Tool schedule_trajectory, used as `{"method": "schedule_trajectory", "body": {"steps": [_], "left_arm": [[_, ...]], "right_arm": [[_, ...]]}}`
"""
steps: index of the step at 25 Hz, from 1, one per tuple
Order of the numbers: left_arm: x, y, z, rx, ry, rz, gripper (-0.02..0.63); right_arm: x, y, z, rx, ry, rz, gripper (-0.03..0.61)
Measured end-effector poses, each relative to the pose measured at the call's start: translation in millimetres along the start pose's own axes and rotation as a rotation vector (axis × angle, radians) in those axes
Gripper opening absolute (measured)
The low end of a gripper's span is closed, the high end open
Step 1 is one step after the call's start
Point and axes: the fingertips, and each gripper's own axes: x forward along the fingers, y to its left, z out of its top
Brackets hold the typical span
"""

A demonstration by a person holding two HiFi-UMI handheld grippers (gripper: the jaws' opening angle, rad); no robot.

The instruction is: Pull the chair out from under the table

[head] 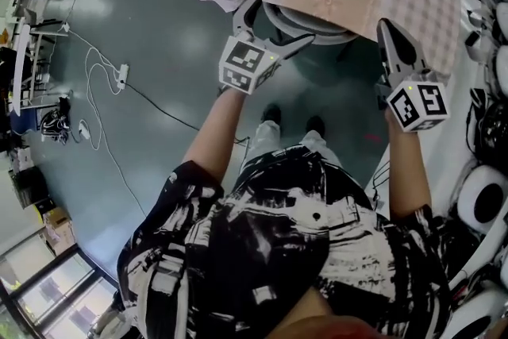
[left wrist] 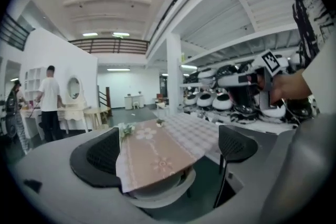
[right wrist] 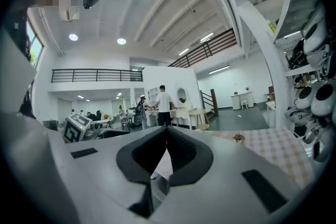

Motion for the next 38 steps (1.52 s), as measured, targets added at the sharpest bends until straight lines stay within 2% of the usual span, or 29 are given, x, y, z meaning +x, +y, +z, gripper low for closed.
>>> {"method": "schedule_trajectory", "body": {"steps": [5, 8, 11, 15, 18, 21, 25, 29, 31, 34, 36, 38], "left_arm": [[33.4, -16.1, -85.5, 0.335, 0.262, -0.192, 0.569], [55.7, -28.6, -134.0, 0.519, 0.376, -0.304, 0.568], [80.3, -35.9, -179.8, 0.643, 0.464, -0.400, 0.568], [109.5, -44.0, -241.8, 0.760, 0.574, -0.517, 0.568], [126.4, -49.9, -281.9, 0.824, 0.647, -0.585, 0.568], [140.7, -54.8, -309.3, 0.840, 0.696, -0.626, 0.560], [152.7, -55.5, -331.0, 0.844, 0.750, -0.647, 0.542], [162.6, -53.8, -341.6, 0.848, 0.778, -0.647, 0.490], [166.8, -49.3, -350.0, 0.886, 0.806, -0.637, 0.407], [167.8, -40.6, -364.1, 1.010, 0.881, -0.647, 0.188], [166.2, -40.1, -370.5, 1.058, 0.914, -0.654, 0.159], [166.2, -40.2, -372.0, 1.064, 0.929, -0.645, 0.145]], "right_arm": [[3.1, -0.7, -21.4, 0.015, 0.045, -0.083, -0.002], [3.3, 2.8, -42.5, 0.031, 0.077, -0.113, -0.002], [7.5, 10.8, -67.6, 0.055, 0.115, -0.125, -0.002], [10.6, 20.4, -84.8, 0.052, 0.151, -0.134, -0.002], [9.7, 20.8, -85.7, 0.033, 0.156, -0.146, -0.002], [5.9, 17.2, -84.1, 0.022, 0.152, -0.162, -0.002], [6.4, 11.3, -81.6, 0.010, 0.142, -0.174, -0.002], [13.9, 7.8, -77.9, -0.003, 0.127, -0.165, -0.002], [19.1, 7.8, -77.3, -0.006, 0.124, -0.155, -0.002], [25.2, 7.5, -76.6, -0.007, 0.121, -0.142, -0.002], [27.1, 5.9, -77.4, -0.004, 0.122, -0.138, -0.002], [27.3, 4.3, -79.4, -0.001, 0.128, -0.137, -0.002]]}}
